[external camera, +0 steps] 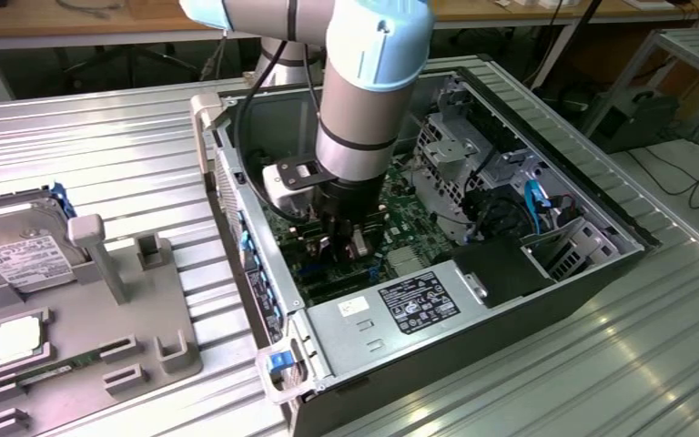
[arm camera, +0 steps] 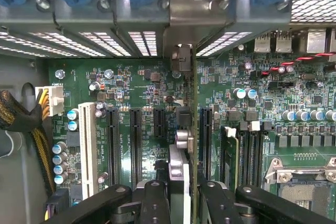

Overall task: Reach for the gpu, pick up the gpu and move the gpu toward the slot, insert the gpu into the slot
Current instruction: 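Insert the gpu into the slot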

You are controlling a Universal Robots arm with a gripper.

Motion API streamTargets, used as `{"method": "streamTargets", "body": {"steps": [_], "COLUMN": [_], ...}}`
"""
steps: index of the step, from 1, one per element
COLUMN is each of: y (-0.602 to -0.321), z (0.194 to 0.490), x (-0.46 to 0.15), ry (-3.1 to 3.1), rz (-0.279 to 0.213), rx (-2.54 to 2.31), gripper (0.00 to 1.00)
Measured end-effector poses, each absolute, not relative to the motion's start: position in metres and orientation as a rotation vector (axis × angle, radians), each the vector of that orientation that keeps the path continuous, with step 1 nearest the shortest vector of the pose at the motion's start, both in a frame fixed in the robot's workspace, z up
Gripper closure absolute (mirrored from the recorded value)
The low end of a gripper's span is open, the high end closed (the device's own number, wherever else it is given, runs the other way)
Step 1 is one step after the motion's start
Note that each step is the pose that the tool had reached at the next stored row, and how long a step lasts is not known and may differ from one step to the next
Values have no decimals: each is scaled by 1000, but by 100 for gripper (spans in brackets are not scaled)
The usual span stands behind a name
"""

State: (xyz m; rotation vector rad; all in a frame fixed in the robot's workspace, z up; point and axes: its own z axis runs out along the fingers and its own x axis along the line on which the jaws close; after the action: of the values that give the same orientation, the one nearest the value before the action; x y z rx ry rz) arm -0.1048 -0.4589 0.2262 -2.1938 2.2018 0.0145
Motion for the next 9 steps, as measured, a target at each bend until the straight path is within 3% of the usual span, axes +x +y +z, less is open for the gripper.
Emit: {"method": "streamTargets", "body": {"steps": [1,2,9], "y": [-459,-459,-459], "z": [228,230,265], "x": [-105,-105,-105], "ry": [2202,2203,2200], "rz": [13,12,7], "rx": [-2194,-2195,-2193], "gripper": [71,64,64]}}
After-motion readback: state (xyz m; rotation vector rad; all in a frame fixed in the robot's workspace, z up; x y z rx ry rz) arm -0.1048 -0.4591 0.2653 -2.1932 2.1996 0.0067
